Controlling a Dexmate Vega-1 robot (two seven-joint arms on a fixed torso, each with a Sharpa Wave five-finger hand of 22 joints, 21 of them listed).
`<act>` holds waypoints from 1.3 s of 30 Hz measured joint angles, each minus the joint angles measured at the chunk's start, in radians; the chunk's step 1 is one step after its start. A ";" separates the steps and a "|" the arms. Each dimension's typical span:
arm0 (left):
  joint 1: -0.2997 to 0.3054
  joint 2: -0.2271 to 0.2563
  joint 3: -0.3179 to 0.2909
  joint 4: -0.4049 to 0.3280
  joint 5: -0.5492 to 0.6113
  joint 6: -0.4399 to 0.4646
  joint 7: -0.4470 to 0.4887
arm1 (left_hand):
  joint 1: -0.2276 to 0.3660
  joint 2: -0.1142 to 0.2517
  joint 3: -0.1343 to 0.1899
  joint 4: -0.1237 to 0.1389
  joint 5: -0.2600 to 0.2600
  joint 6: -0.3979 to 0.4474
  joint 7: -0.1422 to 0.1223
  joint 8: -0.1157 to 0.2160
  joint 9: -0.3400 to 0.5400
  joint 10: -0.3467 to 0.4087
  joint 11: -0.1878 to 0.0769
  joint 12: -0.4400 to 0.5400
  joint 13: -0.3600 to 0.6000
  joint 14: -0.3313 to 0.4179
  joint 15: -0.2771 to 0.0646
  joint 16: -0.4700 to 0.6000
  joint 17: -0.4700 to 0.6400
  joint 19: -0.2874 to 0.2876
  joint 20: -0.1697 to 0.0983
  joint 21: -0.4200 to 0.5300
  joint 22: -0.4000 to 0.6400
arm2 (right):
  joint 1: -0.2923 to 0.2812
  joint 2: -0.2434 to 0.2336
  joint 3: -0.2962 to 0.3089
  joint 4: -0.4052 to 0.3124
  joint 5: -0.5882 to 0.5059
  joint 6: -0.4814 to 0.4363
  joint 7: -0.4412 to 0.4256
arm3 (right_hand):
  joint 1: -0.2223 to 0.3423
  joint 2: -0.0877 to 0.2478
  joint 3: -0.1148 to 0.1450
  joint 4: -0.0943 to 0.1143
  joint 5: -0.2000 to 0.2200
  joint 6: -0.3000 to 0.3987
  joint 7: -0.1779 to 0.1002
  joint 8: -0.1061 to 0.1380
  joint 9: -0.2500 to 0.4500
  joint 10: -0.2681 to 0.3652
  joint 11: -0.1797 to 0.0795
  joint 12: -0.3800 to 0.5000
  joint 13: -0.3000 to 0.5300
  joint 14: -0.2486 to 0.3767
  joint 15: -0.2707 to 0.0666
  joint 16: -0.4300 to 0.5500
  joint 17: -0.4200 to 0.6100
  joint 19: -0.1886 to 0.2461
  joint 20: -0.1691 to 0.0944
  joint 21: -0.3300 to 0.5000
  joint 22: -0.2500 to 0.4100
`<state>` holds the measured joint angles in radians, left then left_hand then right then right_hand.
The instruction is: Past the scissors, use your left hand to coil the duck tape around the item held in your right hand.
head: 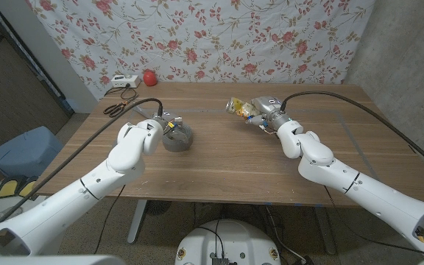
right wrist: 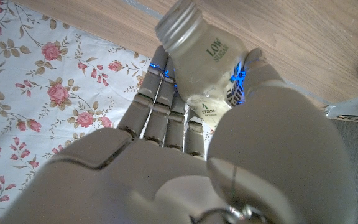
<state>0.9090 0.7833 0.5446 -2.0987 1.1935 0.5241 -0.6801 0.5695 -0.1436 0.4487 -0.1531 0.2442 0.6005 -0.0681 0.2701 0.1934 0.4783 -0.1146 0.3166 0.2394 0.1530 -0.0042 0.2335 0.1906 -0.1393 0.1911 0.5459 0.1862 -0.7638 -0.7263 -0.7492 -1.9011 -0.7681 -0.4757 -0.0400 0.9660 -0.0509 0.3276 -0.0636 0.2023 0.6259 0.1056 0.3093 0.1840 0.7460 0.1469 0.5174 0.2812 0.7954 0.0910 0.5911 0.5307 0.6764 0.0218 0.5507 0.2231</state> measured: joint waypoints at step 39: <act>0.056 -0.192 0.002 0.125 0.376 -0.158 -0.098 | 0.189 0.112 0.004 -0.014 -0.033 0.222 -0.043 0.031 -0.003 0.289 -0.055 0.026 -0.016 0.132 -0.015 0.028 -0.013 0.094 -0.032 -0.028 0.000 | 0.004 -0.012 0.009 0.017 0.043 0.031 -0.031 | 0.000 0.000 -0.012 0.004 0.000 0.006 0.005 -0.020 0.000 0.007 -0.001 -0.008 0.019 0.009 -0.002 -0.012 0.011 -0.005 0.005 0.022 -0.005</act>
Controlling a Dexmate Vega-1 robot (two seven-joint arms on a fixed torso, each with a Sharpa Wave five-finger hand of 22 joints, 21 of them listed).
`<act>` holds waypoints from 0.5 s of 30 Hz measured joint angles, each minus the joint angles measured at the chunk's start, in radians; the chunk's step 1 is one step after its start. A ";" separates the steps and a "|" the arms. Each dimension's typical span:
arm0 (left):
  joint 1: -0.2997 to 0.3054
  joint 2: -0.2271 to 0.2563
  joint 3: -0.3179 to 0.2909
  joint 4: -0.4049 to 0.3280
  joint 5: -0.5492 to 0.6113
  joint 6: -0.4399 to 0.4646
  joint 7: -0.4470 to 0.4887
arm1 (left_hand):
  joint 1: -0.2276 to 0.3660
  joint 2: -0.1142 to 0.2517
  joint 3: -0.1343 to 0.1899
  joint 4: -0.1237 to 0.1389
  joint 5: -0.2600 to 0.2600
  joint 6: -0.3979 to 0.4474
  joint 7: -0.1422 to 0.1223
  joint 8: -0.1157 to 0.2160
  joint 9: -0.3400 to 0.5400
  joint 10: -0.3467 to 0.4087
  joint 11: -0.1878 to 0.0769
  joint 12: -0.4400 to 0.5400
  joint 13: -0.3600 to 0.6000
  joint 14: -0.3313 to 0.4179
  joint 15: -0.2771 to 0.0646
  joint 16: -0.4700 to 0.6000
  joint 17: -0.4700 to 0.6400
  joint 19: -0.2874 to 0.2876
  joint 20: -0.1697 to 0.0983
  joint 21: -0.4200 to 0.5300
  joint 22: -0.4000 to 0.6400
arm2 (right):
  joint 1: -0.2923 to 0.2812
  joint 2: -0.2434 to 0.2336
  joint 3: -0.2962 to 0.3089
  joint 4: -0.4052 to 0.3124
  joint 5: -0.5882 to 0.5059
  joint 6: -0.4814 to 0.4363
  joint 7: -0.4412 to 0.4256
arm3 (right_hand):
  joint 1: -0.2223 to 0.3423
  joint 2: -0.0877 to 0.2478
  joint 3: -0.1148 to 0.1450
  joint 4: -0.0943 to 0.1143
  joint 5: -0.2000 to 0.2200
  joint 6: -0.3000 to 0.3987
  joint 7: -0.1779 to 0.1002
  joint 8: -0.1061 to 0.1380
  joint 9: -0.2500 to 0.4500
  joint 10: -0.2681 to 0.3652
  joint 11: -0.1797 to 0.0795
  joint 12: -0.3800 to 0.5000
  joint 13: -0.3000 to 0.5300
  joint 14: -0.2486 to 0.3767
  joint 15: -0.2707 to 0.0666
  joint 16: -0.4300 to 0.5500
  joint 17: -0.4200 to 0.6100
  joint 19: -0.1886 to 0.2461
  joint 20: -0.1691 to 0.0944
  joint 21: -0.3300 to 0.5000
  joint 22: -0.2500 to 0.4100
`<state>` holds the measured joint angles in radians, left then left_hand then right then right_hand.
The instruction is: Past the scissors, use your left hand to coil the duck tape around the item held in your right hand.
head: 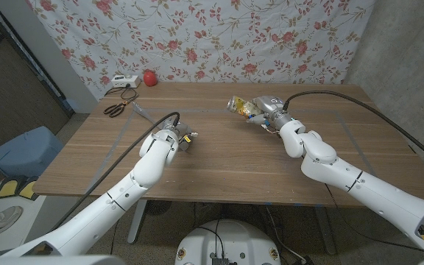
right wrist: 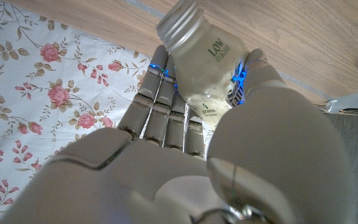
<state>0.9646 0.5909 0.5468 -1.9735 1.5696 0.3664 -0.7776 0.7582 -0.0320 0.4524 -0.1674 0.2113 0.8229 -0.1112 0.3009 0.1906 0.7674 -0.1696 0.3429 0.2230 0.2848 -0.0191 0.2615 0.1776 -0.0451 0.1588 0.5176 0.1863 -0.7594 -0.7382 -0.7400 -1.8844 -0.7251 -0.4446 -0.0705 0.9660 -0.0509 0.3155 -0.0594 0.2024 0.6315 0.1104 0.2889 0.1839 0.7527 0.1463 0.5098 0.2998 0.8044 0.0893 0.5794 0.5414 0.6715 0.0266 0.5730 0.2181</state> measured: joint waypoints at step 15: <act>0.058 0.006 -0.002 0.042 -0.015 0.015 0.264 | 0.032 -0.025 0.017 0.012 0.013 0.169 0.063 0.076 0.036 0.272 0.041 0.103 0.091 0.238 0.060 0.065 -0.001 0.165 -0.049 0.004 -0.005 | 0.009 0.006 -0.010 0.002 -0.011 -0.011 0.004 | 0.000 0.000 -0.003 -0.001 0.000 0.012 0.002 -0.015 0.000 0.000 0.000 -0.004 0.005 0.002 0.002 -0.005 0.004 -0.006 0.006 0.008 0.000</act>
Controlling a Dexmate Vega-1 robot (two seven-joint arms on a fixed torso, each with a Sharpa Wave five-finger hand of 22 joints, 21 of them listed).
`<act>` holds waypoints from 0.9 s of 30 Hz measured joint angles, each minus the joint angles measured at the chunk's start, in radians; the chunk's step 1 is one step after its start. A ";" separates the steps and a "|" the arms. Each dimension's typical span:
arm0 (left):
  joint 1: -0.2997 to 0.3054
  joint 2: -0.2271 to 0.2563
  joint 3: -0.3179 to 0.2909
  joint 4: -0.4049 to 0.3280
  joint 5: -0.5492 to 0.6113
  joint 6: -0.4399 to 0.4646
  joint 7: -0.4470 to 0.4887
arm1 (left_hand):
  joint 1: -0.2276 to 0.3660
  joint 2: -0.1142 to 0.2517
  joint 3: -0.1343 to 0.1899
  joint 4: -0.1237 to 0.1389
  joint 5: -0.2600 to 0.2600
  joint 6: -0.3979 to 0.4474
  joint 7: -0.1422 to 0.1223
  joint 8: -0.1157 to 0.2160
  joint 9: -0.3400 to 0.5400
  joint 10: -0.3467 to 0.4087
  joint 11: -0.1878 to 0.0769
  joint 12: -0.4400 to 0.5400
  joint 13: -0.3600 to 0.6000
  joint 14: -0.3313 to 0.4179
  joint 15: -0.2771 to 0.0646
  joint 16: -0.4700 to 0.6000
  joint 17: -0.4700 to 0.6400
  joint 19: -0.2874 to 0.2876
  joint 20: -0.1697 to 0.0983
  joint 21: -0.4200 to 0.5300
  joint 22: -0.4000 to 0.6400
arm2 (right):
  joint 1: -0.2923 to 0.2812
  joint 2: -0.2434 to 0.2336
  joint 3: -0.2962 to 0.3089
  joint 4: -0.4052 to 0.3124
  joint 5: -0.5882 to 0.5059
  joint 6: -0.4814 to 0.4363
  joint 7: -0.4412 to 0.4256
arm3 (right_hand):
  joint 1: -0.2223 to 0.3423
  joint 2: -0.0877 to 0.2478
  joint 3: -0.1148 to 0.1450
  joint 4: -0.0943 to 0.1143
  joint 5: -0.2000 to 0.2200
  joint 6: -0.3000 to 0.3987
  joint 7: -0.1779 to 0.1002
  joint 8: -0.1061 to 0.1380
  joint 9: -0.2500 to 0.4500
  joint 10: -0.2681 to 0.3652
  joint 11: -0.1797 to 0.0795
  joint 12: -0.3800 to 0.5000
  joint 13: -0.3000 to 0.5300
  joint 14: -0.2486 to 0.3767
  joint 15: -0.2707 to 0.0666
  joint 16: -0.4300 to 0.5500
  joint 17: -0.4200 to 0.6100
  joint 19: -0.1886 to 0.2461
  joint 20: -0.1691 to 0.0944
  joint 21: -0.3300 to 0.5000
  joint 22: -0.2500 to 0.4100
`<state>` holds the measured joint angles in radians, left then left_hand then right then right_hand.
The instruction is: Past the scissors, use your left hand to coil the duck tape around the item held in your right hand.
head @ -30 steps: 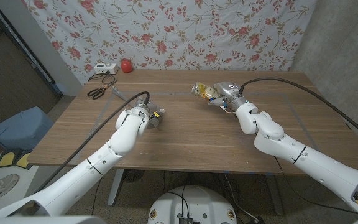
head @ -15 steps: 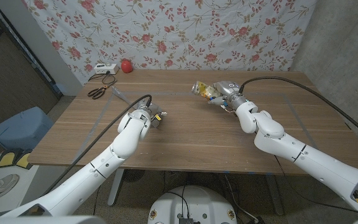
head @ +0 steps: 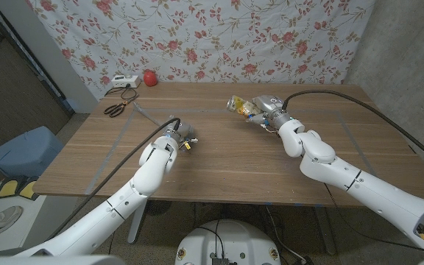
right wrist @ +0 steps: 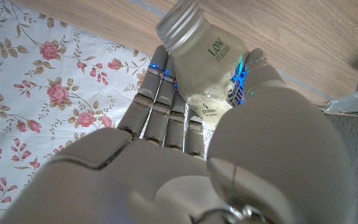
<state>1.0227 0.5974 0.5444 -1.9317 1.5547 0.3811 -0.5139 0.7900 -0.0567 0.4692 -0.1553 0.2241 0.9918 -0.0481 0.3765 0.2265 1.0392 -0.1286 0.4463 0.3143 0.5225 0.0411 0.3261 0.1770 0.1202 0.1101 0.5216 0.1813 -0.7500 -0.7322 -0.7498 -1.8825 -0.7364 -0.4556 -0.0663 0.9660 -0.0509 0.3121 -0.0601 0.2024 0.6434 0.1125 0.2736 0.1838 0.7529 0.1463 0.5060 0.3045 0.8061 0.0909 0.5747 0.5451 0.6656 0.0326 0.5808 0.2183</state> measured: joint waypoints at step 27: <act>0.100 -0.157 -0.206 0.027 -0.531 -0.046 0.784 | 0.008 -0.006 0.001 0.001 0.043 0.052 0.001 0.034 0.010 0.046 -0.014 0.024 0.051 0.141 -0.102 -0.040 0.009 0.035 -0.014 0.000 0.000 | -0.010 0.003 -0.002 -0.013 -0.023 -0.023 -0.022 | 0.000 0.000 -0.009 0.002 0.000 0.004 0.003 -0.006 0.005 0.018 0.004 -0.011 0.009 0.012 -0.002 -0.014 0.004 -0.006 0.006 0.016 -0.005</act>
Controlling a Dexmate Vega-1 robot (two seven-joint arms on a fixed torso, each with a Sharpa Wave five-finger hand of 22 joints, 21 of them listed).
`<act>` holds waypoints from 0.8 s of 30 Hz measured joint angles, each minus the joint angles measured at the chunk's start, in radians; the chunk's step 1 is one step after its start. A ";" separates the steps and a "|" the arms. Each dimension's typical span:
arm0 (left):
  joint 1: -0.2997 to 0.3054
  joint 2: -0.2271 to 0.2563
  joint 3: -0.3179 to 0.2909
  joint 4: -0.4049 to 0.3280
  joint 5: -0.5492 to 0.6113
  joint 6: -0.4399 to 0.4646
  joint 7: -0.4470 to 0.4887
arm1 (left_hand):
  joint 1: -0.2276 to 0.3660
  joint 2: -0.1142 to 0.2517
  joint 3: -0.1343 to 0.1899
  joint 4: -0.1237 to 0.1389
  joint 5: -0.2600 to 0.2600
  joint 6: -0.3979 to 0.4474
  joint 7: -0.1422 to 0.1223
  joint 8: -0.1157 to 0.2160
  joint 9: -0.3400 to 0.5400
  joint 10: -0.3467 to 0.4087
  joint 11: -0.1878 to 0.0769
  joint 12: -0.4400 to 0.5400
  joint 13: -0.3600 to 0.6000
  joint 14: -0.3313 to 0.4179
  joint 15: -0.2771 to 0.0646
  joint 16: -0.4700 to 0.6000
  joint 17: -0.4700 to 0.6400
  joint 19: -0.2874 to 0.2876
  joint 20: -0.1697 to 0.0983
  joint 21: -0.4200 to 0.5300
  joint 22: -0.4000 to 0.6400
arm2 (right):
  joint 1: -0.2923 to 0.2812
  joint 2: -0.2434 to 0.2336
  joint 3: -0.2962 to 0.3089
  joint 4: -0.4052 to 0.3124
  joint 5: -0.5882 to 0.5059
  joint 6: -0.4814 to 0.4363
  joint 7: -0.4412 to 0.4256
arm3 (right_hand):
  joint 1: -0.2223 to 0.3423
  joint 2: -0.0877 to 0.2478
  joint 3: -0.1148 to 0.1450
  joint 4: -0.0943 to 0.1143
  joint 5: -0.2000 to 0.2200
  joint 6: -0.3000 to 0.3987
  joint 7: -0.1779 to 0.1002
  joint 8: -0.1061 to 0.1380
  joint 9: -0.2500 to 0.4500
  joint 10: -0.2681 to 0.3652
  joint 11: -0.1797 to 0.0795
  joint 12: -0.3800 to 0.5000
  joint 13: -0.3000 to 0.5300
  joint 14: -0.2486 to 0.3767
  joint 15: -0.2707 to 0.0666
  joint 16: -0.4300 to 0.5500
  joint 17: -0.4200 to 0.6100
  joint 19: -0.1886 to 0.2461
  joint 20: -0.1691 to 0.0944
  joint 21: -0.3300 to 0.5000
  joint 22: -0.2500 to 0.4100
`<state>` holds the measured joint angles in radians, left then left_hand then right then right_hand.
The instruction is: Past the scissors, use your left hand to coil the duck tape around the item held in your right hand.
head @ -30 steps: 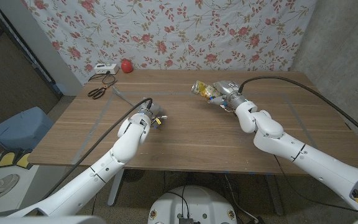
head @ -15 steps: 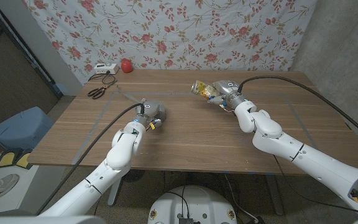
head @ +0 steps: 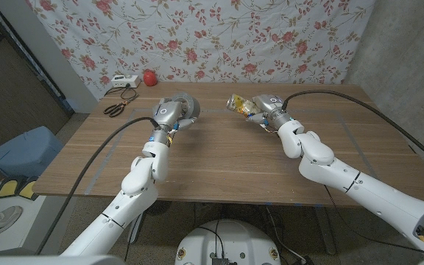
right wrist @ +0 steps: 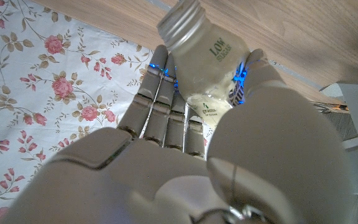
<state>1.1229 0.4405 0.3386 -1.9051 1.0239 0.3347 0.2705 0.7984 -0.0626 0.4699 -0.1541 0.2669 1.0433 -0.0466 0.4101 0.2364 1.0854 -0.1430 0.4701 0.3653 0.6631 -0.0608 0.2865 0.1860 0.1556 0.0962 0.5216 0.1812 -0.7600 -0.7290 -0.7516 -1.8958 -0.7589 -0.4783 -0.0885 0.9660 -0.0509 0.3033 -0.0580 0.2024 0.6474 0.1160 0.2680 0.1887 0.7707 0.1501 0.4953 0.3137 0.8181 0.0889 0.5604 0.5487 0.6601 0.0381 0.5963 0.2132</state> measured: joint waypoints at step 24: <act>-0.165 -0.072 0.002 0.125 -0.204 -0.180 0.537 | 0.012 -0.012 0.000 0.000 0.000 0.014 0.004 -0.006 -0.009 0.014 0.000 -0.007 0.014 0.004 -0.004 -0.006 0.003 0.031 -0.006 0.000 0.000 | -0.044 -0.005 0.049 -0.021 0.098 0.039 -0.043 | 0.000 0.000 -0.007 -0.002 0.000 0.011 0.000 -0.015 0.000 0.005 0.002 -0.005 0.009 0.004 -0.004 -0.005 0.006 0.000 0.000 0.012 0.001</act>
<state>0.9583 0.3682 0.3407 -1.7800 0.8198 0.1546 0.8078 0.8103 -0.0744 0.4699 -0.1540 0.2669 1.0577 -0.0430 0.4045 0.2273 1.0996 -0.1428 0.4628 0.3789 0.6668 -0.0644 0.2809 0.1887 0.1861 0.0907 0.5216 0.1814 -0.8040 -0.7337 -0.7026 -1.9173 -0.6609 -0.4392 -0.1316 0.9660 -0.0509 0.2961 -0.0596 0.2024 0.6580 0.1160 0.2531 0.1885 0.7762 0.1516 0.4899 0.3230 0.8221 0.0847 0.5556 0.5544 0.6602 0.0380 0.6087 0.2145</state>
